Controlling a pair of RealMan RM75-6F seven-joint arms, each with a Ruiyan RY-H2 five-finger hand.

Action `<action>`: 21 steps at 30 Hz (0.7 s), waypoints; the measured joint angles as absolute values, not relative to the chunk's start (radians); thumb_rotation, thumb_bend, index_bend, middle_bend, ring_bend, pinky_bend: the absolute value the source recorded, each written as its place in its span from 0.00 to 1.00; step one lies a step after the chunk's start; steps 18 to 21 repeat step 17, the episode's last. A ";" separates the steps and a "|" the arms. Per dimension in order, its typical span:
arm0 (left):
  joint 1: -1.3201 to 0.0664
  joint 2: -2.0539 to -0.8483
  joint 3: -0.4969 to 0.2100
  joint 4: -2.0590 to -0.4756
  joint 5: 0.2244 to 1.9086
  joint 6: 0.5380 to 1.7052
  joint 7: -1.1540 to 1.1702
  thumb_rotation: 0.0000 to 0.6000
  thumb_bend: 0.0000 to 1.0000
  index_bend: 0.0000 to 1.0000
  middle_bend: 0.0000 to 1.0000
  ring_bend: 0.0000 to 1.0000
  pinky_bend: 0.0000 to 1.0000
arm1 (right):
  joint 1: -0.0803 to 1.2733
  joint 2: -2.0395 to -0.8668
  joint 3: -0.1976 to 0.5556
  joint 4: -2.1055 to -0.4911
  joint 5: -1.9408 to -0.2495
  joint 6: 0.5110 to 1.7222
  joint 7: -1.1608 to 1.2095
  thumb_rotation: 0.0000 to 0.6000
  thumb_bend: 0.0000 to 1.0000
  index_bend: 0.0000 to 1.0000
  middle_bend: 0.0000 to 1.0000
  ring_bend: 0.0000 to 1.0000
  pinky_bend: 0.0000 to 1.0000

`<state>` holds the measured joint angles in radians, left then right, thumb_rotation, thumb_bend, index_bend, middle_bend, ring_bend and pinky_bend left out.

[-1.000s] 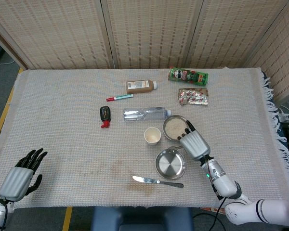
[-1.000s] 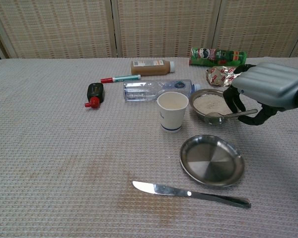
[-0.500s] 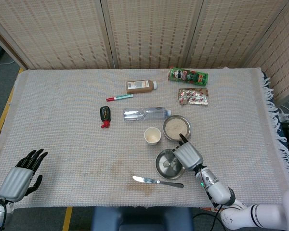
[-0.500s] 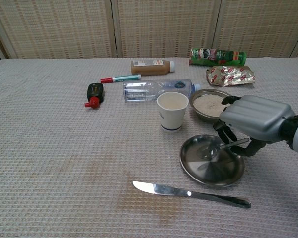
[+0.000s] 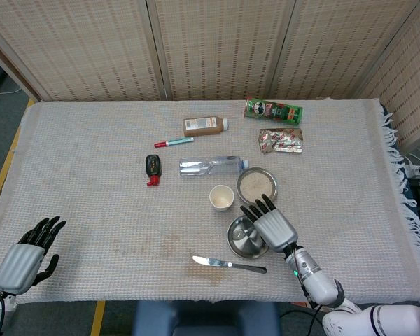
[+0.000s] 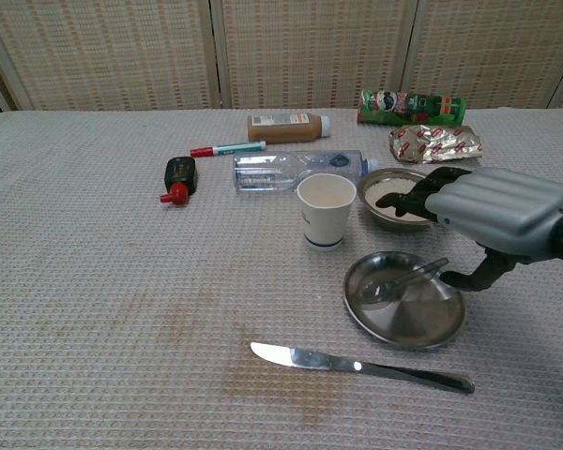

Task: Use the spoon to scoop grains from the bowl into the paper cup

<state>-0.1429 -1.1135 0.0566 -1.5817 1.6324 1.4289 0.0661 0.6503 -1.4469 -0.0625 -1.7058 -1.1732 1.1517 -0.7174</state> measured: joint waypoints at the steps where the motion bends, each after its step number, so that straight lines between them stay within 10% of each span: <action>1: -0.142 -1.114 0.056 -1.582 1.630 1.429 0.066 1.00 0.51 0.00 0.00 0.00 0.21 | 0.633 -1.435 -0.066 -1.716 -1.201 1.183 -0.691 1.00 0.22 0.00 0.11 0.01 0.00; 11: -0.132 -1.121 0.044 -1.577 1.628 1.462 0.083 1.00 0.51 0.00 0.00 0.00 0.21 | 0.325 -1.367 -0.141 -1.600 -1.424 1.610 -0.517 1.00 0.20 0.00 0.03 0.00 0.00; 21: -0.125 -1.129 0.037 -1.591 1.600 1.455 0.137 1.00 0.51 0.00 0.00 0.00 0.21 | 0.266 -1.327 -0.117 -1.582 -1.450 1.640 -0.450 1.00 0.20 0.00 0.03 0.00 0.00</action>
